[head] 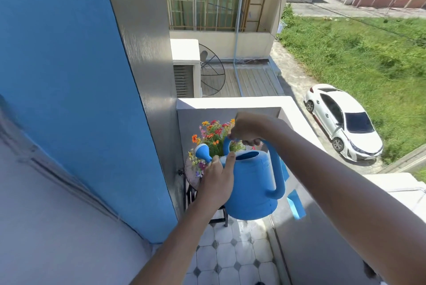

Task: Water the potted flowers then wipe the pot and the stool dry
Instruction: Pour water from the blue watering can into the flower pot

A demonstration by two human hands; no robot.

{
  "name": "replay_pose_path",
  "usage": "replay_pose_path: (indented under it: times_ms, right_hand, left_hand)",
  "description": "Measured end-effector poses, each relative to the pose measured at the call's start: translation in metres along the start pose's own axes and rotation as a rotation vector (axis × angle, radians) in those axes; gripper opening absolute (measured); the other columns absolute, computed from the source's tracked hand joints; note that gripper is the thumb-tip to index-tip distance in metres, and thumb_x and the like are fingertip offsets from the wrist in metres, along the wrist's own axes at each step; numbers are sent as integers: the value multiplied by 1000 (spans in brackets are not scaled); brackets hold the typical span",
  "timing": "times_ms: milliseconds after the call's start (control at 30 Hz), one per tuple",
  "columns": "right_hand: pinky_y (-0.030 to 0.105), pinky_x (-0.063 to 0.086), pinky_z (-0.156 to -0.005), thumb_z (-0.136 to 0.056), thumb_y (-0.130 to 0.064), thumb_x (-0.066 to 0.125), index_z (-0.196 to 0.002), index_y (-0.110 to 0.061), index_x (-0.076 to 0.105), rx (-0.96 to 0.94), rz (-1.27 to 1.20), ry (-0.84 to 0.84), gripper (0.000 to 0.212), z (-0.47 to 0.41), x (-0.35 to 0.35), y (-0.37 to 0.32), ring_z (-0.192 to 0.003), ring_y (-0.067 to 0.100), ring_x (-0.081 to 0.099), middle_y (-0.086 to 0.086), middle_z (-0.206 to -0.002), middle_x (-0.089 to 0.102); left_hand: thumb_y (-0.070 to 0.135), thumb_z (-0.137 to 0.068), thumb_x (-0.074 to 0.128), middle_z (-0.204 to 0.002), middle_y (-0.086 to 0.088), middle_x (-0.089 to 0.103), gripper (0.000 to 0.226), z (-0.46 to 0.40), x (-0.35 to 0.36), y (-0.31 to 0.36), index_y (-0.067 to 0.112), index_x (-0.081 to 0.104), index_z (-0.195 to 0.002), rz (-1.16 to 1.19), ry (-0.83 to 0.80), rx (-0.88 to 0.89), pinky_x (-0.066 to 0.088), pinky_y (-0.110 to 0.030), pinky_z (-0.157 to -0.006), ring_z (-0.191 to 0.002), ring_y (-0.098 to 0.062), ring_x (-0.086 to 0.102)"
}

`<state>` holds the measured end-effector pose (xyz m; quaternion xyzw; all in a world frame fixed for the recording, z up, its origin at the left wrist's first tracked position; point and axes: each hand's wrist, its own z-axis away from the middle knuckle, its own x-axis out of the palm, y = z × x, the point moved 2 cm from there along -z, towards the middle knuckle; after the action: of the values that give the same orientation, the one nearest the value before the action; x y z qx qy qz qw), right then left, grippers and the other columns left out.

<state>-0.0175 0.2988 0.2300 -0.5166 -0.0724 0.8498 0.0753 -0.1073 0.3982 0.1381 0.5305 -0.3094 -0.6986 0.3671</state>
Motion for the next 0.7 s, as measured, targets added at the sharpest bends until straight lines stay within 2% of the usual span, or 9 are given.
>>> replay_pose_path:
  times_ms: [200,300,400,433,567,633,700]
  right_hand:
    - [26,36,-44,-95,-26,64,-89,-2,61,26,-25,-39,25,10,11,9,-43,16,45,7,-59,55]
    - [26,33,-45,-96,-25,62,-78,-6,53,48,1,-47,28,15,11,17,-44,16,40,6,-59,50]
    - [19,34,-38,-97,-22,59,-79,0,61,77,-8,-59,29,18,11,29,-38,18,44,10,-56,54]
    - [19,35,-38,-97,-22,58,-80,1,62,88,-14,-56,29,19,11,33,-37,19,45,11,-56,56]
    - [22,35,-41,-96,-21,59,-71,-1,58,126,-42,-11,32,23,9,52,-34,18,44,9,-50,55]
    - [22,36,-41,-95,-21,58,-69,-1,58,145,-59,0,33,25,8,62,-31,18,44,10,-48,55]
    - [23,37,-41,-95,-21,57,-73,1,61,166,-62,1,32,27,7,71,-33,19,46,12,-51,57]
  left_hand:
    - [61,-96,21,-134,-11,51,69,13,13,-7,11,38,-141,64,-67,-29,35,-32,-88,-114,-20,48]
    - [64,-95,20,-135,-10,51,74,17,22,-5,10,37,-143,86,-112,-17,37,-36,-96,-120,-23,50]
    - [69,-91,18,-137,-13,52,81,17,31,-1,9,39,-141,110,-151,-11,38,-42,-105,-124,-28,50]
    - [70,-91,18,-135,-15,53,82,17,33,2,9,41,-140,112,-159,-4,39,-45,-105,-122,-29,51]
    - [66,-93,21,-133,-12,52,76,15,43,11,7,43,-136,116,-189,16,37,-40,-101,-123,-28,49]
    - [76,-85,18,-127,-16,56,88,15,50,17,6,46,-131,125,-205,31,41,-46,-99,-118,-30,53]
    - [81,-77,16,-130,-16,54,97,14,57,22,9,44,-137,135,-226,26,42,-49,-101,-120,-30,52]
